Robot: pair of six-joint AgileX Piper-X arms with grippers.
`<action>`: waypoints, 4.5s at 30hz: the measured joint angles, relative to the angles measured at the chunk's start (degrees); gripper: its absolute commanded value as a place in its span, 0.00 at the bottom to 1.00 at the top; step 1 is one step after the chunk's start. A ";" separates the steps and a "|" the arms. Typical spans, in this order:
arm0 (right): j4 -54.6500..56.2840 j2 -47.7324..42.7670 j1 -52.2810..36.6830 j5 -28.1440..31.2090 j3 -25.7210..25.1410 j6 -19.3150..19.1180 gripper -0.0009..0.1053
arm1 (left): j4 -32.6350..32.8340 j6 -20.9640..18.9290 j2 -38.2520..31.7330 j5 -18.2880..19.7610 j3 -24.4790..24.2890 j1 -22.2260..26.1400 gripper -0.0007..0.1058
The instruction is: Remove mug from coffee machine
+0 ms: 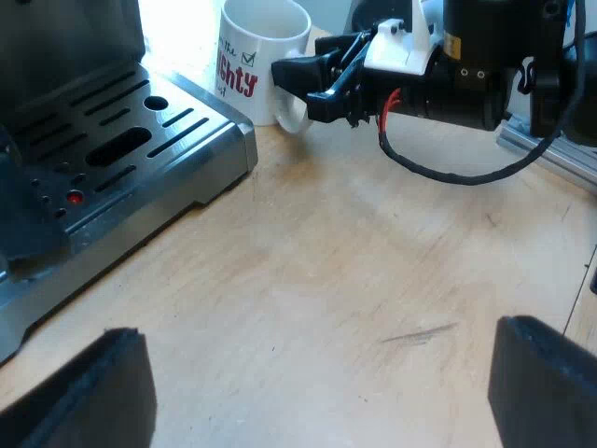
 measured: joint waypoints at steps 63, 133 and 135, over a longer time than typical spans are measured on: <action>92.21 -40.30 -0.58 -15.16 -29.87 2.63 0.59 | 10.63 -2.27 -0.31 -9.47 -14.63 20.58 0.82; 96.48 -86.53 -17.41 -19.55 -8.25 -3.44 0.59 | 29.35 -0.10 -30.80 -25.98 -9.84 20.58 0.82; 96.46 -86.53 -17.41 -19.55 -7.06 -3.44 0.59 | 28.53 -0.10 -30.80 -25.98 -8.28 20.58 0.82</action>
